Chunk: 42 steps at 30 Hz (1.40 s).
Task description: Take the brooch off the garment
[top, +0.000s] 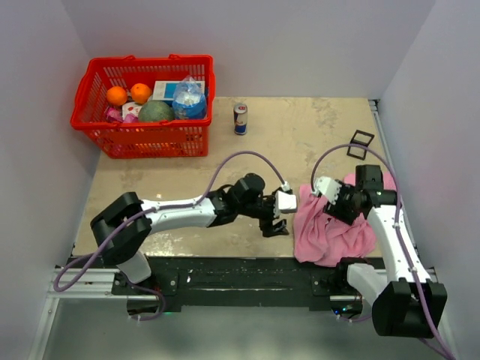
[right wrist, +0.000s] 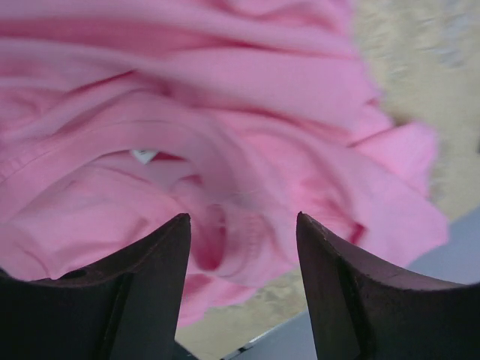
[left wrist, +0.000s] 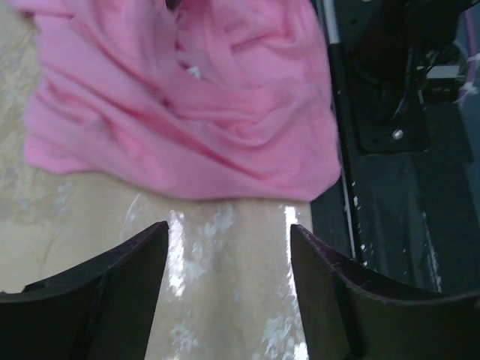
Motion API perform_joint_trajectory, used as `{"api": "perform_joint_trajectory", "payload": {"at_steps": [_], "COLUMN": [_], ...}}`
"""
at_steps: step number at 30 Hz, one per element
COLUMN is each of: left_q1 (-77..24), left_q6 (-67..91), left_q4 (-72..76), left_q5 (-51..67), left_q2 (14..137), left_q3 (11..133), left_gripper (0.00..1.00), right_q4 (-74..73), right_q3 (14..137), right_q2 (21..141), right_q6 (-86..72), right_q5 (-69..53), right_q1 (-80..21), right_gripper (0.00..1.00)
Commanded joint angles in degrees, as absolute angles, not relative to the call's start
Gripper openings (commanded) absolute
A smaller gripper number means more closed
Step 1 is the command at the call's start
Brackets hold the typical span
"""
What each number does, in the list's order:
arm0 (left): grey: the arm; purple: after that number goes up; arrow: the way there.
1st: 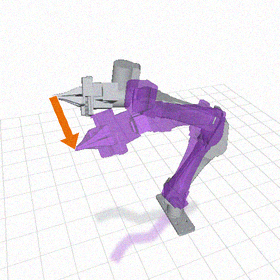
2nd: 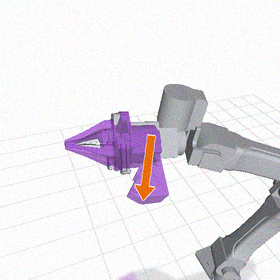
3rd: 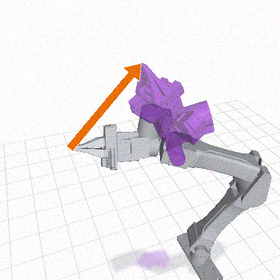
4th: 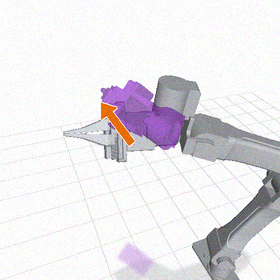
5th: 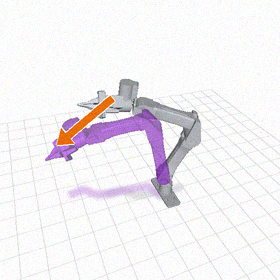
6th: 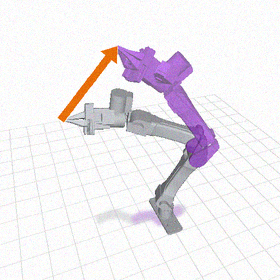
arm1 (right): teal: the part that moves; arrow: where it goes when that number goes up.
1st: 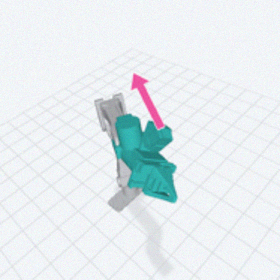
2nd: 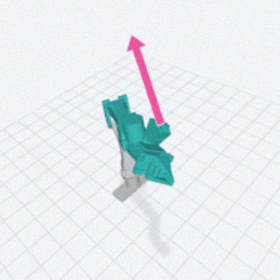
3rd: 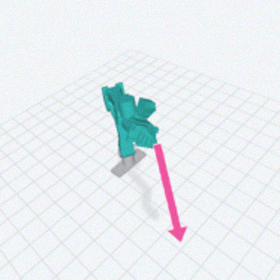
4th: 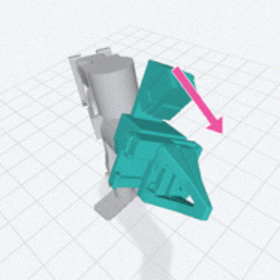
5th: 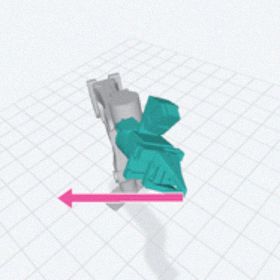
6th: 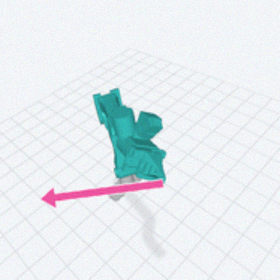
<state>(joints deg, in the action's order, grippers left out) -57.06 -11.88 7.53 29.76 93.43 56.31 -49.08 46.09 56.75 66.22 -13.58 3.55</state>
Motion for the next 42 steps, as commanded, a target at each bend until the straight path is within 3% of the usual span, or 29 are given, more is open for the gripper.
{"api": "perform_joint_trajectory", "payload": {"at_steps": [1, 15, 23, 28, 31, 32, 36, 38, 42], "left_q1": [-62.5, -71.7, -72.9, -72.9, -72.2, -71.6, -70.4, -69.7, -66.6], "left_q6": [-4.3, -0.5, -1.6, -3.0, -3.2, -3.5, -5.2, -5.8, -5.3], "left_q4": [22.8, 38.8, 37.4, 37.7, 37.4, 36.8, 33.6, 33.4, 29.6], "left_q5": [25.5, 20.7, 20.4, 21.8, 22.8, 23.1, 26.8, 28.7, 29.9], "left_q2": [95.2, 107.0, 116.2, 118.6, 118.8, 119.0, 119.4, 119.4, 116.9], "left_q3": [55.7, 54.7, 61.3, 63.5, 64.1, 64.2, 64.6, 64.5, 65.8], "left_gripper": [0.73, 0.69, 0.64, 0.61, 0.52, 0.42, 0.20, 0.00, 0.00], "right_q4": [-47.8, -41.2, -42.1, -43.9, -44.3, -44.2, -44.9, -45.2, -47.3], "right_q3": [40.6, 41.5, 43.9, 47.4, 48.8, 49.3, 51.0, 51.8, 55.2], "right_q2": [56.6, 66.7, 70.0, 71.8, 72.4, 72.6, 74.1, 74.4, 72.7], "right_q6": [70.7, 71.8, 68.8, 64.4, 62.8, 62.3, 59.4, 57.7, 56.1], "right_q5": [-11.4, -8.0, -6.7, -8.0, -8.6, -8.8, -9.8, -10.3, -11.9], "right_q1": [3.9, 4.2, 4.8, 4.9, 4.8, 4.8, 4.8, 4.8, 4.8], "right_gripper": [0.62, 0.54, 0.18, 0.12, 0.10, 0.09, 0.07, 0.05, 0.04]}}
